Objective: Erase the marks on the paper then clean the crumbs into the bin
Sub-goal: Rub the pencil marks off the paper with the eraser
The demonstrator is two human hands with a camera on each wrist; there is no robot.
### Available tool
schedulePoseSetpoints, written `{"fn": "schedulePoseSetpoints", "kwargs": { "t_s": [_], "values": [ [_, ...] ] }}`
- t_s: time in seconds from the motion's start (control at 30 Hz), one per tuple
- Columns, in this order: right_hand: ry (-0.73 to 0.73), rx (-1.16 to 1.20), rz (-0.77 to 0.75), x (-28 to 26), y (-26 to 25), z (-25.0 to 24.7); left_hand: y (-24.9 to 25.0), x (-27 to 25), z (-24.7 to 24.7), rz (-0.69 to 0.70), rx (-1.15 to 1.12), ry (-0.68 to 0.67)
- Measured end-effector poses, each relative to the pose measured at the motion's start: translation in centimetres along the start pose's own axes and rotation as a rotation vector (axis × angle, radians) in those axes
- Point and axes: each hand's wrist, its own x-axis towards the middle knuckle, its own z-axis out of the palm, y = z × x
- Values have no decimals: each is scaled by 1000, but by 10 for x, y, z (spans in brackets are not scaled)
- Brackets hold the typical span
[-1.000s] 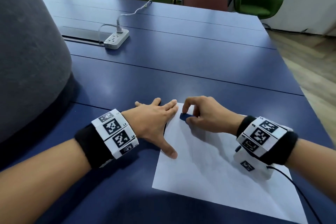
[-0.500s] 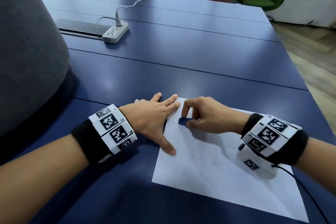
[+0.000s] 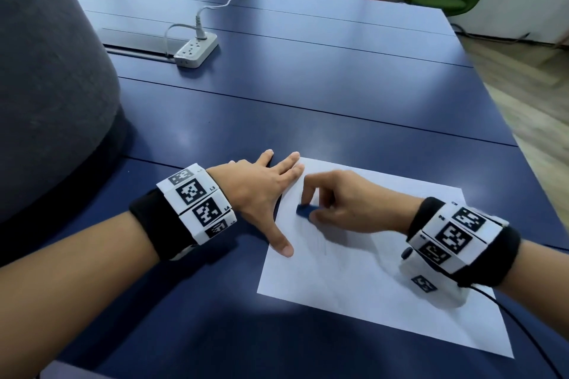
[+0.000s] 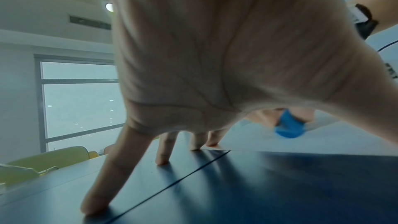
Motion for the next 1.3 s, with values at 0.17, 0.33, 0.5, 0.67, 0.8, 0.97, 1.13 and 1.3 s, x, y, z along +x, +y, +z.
{"fn": "schedulePoseSetpoints", "kwargs": {
  "t_s": [0.17,0.33,0.5,0.67,0.8,0.97,1.13,1.3],
  "values": [
    [-19,-53,-24,-4,-3,3,0,0,1,-1,17,-19],
    [-53,-12,-36,-9,-5,6,-1,0,3,-2,18,-16],
    [-95,-87,-38,-8,-6,3,0,0,3,-3,11,-15],
    [-112,-27,-59,-16,-10,9,0,-1,2,-12,17,-19],
    [-169,-99,-83,-17,-15,9,0,-2,3,-9,12,-11],
    [-72,-54,-50,-11,-10,8,0,-1,3,-8,15,-13],
    [-118,-107,-53,-13,-15,9,-1,-3,4,1,7,-8],
    [31,-134,37,0,-5,2,-2,-10,7,31,-24,34]
  ]
}}
